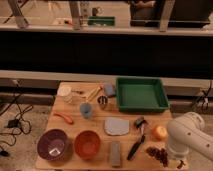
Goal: Place grapes in table surface
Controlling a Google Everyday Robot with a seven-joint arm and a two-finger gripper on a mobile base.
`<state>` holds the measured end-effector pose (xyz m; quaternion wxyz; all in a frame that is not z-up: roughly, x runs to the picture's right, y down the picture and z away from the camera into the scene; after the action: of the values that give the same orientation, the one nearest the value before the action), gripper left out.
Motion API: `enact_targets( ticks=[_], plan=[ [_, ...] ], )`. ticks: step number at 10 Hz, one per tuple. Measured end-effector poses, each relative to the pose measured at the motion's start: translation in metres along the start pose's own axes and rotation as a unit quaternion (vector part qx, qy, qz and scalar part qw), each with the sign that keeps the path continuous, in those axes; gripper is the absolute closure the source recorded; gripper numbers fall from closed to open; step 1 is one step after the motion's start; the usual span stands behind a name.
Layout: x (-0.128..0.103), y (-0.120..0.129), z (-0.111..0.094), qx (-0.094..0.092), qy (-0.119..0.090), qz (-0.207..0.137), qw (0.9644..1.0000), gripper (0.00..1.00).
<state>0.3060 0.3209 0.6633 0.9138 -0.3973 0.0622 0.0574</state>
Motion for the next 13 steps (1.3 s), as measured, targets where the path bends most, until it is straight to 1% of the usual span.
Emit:
enact_targets(
  ticks=[1, 2, 3, 5, 7, 9, 10, 13],
  plan=[
    [-0.002, 0.003, -0.011, 0.013, -0.003, -0.005, 0.9999, 1.0],
    [-0.004, 0.006, -0.018, 0.021, -0.005, -0.009, 0.9997, 1.0],
    [-0.008, 0.011, -0.03, 0.036, -0.009, -0.016, 0.9992, 1.0],
    [-0.015, 0.02, -0.043, 0.055, -0.013, -0.026, 0.9981, 1.0],
    [-0.02, 0.027, -0.051, 0.068, -0.016, -0.034, 0.997, 1.0],
    [-0.025, 0.026, -0.053, 0.07, -0.019, -0.036, 0.9967, 1.0],
    [-0.027, 0.019, -0.054, 0.068, -0.022, -0.036, 0.9968, 1.0],
    [-0.028, 0.009, -0.053, 0.059, -0.021, -0.027, 0.9977, 1.0]
  ],
)
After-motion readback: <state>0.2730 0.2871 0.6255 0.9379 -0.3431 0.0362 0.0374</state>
